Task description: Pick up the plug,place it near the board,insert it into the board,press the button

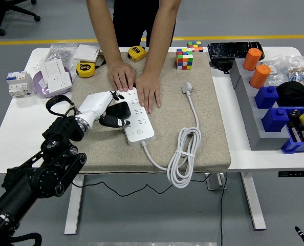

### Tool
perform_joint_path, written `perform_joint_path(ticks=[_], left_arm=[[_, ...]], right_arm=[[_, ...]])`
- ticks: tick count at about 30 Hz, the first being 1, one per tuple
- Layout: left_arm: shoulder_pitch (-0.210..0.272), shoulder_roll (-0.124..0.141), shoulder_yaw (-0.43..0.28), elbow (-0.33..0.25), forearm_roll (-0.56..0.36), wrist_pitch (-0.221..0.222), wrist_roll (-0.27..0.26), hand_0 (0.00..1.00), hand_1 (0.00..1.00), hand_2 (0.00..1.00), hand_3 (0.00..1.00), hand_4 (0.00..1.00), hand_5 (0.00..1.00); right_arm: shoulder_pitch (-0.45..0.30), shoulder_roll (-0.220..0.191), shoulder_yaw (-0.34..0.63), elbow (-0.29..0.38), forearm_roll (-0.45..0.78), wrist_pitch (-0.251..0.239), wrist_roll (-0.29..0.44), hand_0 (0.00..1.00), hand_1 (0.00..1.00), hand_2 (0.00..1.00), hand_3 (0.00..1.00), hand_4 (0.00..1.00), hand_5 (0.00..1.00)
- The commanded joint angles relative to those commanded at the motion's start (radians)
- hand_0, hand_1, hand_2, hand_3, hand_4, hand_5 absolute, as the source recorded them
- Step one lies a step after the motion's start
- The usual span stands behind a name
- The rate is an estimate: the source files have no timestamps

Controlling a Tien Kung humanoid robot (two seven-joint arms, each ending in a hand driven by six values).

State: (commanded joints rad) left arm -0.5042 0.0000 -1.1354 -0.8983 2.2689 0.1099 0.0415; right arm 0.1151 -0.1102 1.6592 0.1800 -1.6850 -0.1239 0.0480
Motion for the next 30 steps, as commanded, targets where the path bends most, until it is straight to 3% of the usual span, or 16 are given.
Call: perform_joint_path(ticks=[4,5,10,11,16,17,30], left_arm=[[-0.002,0.0,0.01,0.008,0.0,0.032,-0.009,0.539,0.65,0.631,0.622,0.998,0.254],[-0.003,0.0,0.012,0.011,-0.002,0.041,-0.012,0.458,0.613,0.608,0.585,0.998,0.218],[-0.016,0.0,0.018,0.037,-0.008,0.075,-0.025,0.458,0.613,0.608,0.585,0.998,0.218],[-0.017,0.0,0.018,0.04,-0.008,0.078,-0.025,0.422,0.59,0.596,0.572,0.927,0.174],[-0.026,0.0,0.023,0.052,0.0,0.083,-0.024,0.422,0.59,0.596,0.572,0.927,0.174],[-0.027,0.0,0.025,0.054,0.0,0.083,-0.024,0.423,0.579,0.589,0.571,0.834,0.128],[-0.039,0.0,0.029,0.07,0.0,0.073,-0.015,0.411,0.58,0.573,0.56,0.854,0.135]], right_arm=[[0.0,-0.001,-0.002,0.0,0.001,0.0,0.001,0.879,0.869,0.828,0.849,0.998,0.998],[0.001,-0.001,-0.002,0.0,0.002,0.0,0.001,0.879,0.869,0.827,0.85,0.998,0.998],[0.002,-0.003,-0.002,0.0,0.0,0.0,0.001,0.879,0.869,0.827,0.85,0.998,0.998],[0.002,-0.003,-0.001,0.0,0.0,0.0,0.001,0.879,0.869,0.828,0.849,0.998,0.998],[0.002,-0.002,0.002,0.0,-0.002,-0.001,0.0,0.879,0.869,0.828,0.849,0.998,0.998],[0.003,-0.002,0.002,0.0,-0.002,-0.001,0.0,0.879,0.869,0.828,0.849,0.998,0.998],[0.009,-0.004,0.002,0.0,0.001,-0.002,0.0,0.879,0.869,0.828,0.85,0.998,0.998]])
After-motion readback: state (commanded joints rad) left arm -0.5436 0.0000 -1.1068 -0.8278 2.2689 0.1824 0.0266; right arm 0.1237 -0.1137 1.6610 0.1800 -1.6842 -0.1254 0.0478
